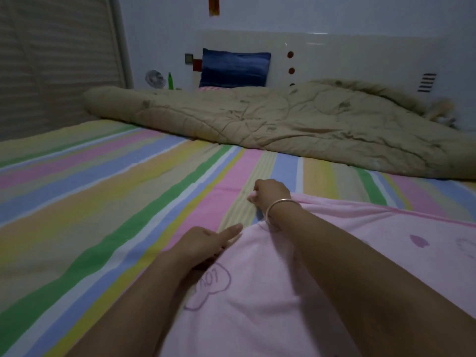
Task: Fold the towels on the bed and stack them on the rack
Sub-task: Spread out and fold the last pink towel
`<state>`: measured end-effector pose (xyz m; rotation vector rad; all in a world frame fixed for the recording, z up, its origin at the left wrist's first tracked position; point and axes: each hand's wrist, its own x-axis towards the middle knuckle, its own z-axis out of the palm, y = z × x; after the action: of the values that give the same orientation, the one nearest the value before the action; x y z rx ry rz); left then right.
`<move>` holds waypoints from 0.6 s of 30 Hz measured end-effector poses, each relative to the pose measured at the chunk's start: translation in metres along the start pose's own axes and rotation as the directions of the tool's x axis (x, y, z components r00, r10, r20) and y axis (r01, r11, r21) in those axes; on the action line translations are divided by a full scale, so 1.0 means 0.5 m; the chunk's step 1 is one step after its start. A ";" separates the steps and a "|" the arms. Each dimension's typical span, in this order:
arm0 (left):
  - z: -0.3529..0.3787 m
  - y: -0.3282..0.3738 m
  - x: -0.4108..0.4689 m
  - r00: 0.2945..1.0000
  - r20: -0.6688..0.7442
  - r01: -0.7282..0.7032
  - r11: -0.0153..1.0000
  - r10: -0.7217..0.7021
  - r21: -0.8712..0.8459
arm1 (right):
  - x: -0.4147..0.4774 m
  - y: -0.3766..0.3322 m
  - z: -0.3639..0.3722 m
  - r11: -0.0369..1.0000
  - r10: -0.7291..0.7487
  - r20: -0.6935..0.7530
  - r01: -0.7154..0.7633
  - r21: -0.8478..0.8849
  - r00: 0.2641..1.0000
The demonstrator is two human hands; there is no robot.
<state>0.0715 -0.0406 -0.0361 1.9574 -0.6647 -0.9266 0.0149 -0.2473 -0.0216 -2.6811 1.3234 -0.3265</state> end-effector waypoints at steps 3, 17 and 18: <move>0.017 0.026 0.025 0.999 -0.017 -0.047 0.997 0.048 0.063 | 0.014 0.008 0.004 0.999 0.051 -0.069 -0.050 0.016 0.996; 0.055 0.002 0.084 0.839 -0.340 -0.403 0.905 0.425 0.137 | 0.173 -0.022 -0.119 0.745 0.456 -0.177 -0.266 0.611 0.872; 0.050 0.000 0.089 0.818 -0.376 -0.409 0.900 0.435 0.151 | 0.197 -0.020 -0.098 0.733 0.461 -0.160 -0.273 0.622 0.873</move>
<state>0.0774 -0.0849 -0.0609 1.8637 -0.8439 -0.2165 0.0685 -0.3209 0.0414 -1.8478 1.4915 -0.9537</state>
